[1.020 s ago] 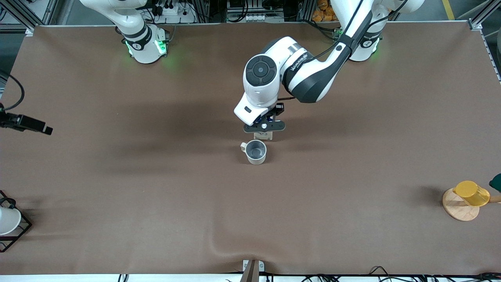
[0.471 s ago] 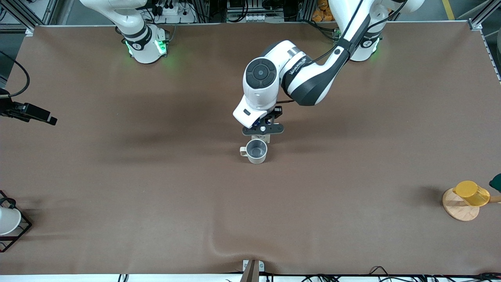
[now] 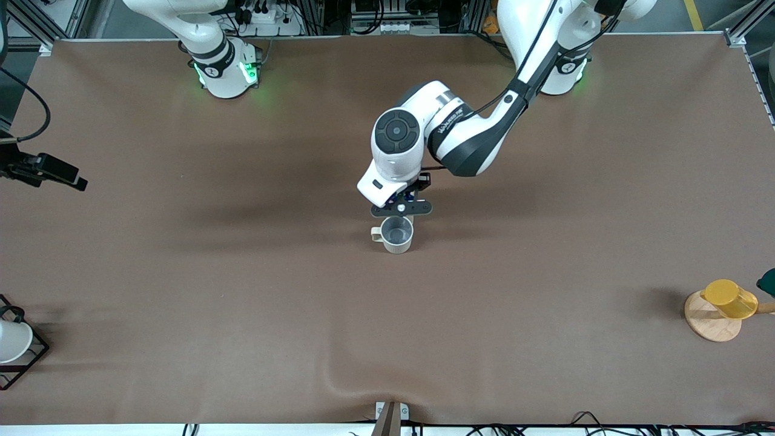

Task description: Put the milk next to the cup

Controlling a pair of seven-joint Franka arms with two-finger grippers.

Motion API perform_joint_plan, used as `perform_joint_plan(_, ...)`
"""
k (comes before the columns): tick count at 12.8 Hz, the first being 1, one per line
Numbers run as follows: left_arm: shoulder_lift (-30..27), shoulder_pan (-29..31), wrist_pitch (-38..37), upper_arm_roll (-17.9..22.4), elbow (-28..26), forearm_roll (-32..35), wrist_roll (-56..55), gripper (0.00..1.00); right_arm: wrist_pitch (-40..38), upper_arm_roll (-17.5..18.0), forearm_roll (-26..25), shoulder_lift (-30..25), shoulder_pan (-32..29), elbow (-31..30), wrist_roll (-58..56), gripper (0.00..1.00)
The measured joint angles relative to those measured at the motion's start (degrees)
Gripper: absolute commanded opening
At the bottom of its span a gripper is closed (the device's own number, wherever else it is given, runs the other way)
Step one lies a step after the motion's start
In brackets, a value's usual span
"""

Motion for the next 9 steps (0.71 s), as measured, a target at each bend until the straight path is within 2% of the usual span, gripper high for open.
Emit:
perform_joint_plan(1,0.22,-0.13,0.01,0.0,0.0,0.0,0.0,1.0,-1.05,0.06,-1.1,-0.2,0.57,0.71,1.28,1.0)
perform_joint_plan(3,0.35,-0.43,0.03,0.0,0.03,0.01,0.0,1.0,-2.33,0.14,-4.7,-0.57,1.88,1.41,2.48,1.0)
perform_joint_plan(6,-0.28,-0.79,-0.51,0.0,1.13,0.04,0.0,1.0,-3.43,0.12,-5.72,-0.7,2.27,1.94,2.93,1.0)
perform_joint_plan(9,-6.2,0.12,-5.32,0.71,2.97,0.24,-0.05,1.0,-4.28,0.06,-5.73,-0.78,2.27,3.3,3.08,1.0)
